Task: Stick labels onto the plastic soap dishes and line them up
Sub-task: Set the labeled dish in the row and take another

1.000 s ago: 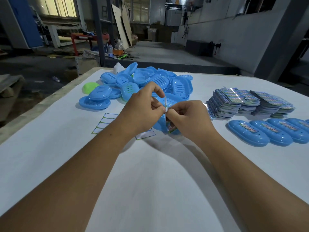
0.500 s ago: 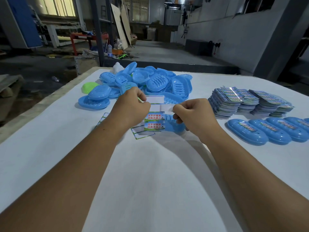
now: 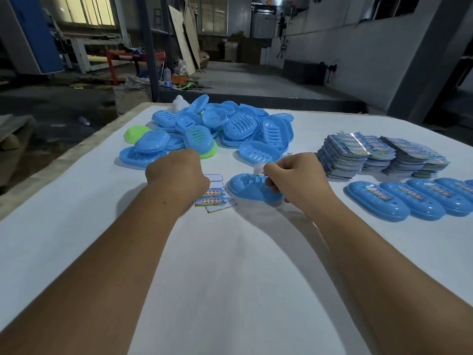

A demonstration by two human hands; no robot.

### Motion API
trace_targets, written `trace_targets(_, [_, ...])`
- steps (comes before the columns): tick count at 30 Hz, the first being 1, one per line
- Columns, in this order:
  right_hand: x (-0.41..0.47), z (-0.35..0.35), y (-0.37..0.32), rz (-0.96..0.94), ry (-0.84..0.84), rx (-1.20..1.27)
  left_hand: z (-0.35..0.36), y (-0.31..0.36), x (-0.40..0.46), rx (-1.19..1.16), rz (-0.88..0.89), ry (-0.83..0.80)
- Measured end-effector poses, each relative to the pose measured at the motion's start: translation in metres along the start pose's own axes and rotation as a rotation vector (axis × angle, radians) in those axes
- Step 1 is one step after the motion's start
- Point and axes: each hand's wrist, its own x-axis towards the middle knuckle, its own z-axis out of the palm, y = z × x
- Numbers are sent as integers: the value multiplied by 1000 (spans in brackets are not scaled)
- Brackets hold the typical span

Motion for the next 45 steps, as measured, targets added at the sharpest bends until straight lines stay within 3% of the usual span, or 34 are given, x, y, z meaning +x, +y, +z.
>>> trace_targets(3, [-2, 1, -2, -32, 15, -18, -3, 10, 1, -309, 65, 72])
trace_targets(6, [-5, 3, -5, -91, 25, -40, -3, 27, -7, -821, 206, -36])
trace_targets(8, [-6, 4, -6, -129, 29, -45, -3, 34, -13, -941, 256, -91])
trace_targets(22, [-8, 6, -5, -242, 4, -113, 7, 38, -12, -972, 261, -115])
trace_targets(29, [-8, 9, -4, -319, -50, -17, 11, 34, -8, -1061, 194, -103])
trace_targets(35, [-5, 9, -3, -287, -86, 110, 10, 37, -7, -1049, 173, -87])
trace_targets(41, [5, 2, 3, -152, 69, 22, 10, 37, -7, -1007, 207, -70])
trace_targets(45, [8, -3, 4, -82, 24, 41, 12, 38, -7, -1001, 226, -94])
